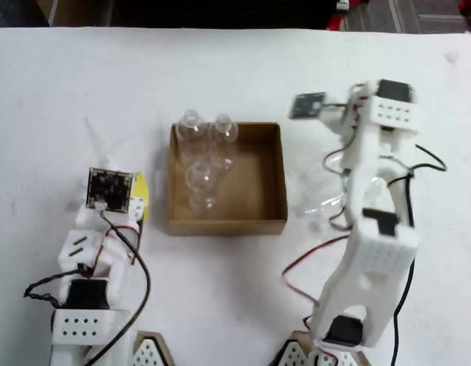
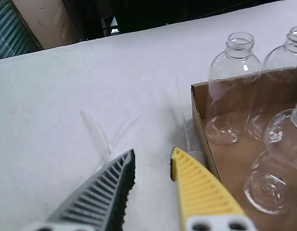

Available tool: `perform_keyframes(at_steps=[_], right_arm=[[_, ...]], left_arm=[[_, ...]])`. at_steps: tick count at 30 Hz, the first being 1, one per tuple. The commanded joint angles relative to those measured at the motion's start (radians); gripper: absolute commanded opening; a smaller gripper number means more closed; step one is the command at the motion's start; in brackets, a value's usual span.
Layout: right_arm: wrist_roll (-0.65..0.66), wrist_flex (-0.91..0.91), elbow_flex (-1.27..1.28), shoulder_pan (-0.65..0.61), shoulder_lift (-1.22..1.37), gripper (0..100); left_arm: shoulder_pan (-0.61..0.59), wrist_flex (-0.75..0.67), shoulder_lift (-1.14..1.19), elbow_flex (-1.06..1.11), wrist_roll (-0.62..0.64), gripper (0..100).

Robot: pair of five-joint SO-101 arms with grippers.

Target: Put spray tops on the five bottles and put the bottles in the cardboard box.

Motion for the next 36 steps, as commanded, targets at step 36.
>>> perform_keyframes(at_steps=[36], right_arm=[[0.288,-0.306,0.362,-0.150,-0.174,21.5]], left_arm=[[0.013,-0.028,-0.013,-0.006,-0.015,12]])
